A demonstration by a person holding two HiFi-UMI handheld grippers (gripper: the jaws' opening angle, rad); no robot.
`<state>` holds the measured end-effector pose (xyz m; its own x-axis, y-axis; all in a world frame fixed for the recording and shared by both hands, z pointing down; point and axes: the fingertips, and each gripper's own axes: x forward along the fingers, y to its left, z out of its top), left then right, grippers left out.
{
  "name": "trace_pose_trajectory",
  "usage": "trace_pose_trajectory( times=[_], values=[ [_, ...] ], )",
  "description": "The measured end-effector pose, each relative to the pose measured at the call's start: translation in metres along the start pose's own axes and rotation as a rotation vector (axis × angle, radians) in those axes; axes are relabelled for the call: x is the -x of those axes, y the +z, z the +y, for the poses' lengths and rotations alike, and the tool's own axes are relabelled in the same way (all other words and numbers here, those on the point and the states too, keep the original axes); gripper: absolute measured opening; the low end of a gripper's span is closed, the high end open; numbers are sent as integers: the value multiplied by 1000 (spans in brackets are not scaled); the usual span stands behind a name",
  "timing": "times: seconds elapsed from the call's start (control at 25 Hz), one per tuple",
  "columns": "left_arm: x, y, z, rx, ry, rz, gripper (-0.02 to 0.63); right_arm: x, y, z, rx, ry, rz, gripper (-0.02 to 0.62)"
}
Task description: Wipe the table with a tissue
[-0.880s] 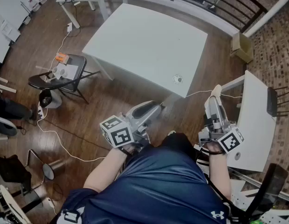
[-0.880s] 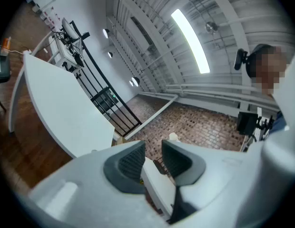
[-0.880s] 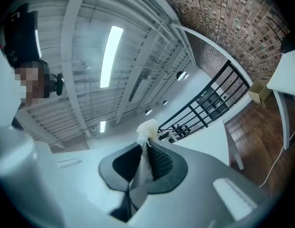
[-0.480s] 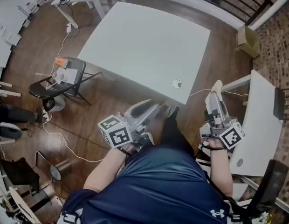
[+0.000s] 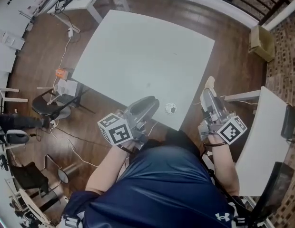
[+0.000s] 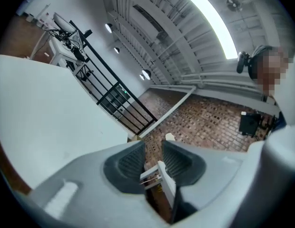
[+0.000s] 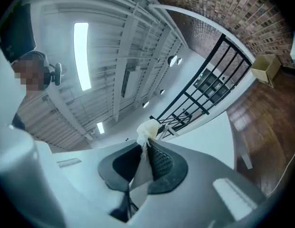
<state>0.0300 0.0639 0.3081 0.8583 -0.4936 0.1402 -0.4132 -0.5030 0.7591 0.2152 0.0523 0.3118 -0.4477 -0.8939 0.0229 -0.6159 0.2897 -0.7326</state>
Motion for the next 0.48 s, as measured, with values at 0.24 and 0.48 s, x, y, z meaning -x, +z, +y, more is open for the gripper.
trace_pose_trajectory(
  times=[0.24,0.48],
  values=[
    [-33,16,37,-25,78,9,110,-47,1,-50,-60,32,102,17],
    [-41,22,79,-26,95,57,110,-92,-17,-78,-114,9,171,18]
  ],
)
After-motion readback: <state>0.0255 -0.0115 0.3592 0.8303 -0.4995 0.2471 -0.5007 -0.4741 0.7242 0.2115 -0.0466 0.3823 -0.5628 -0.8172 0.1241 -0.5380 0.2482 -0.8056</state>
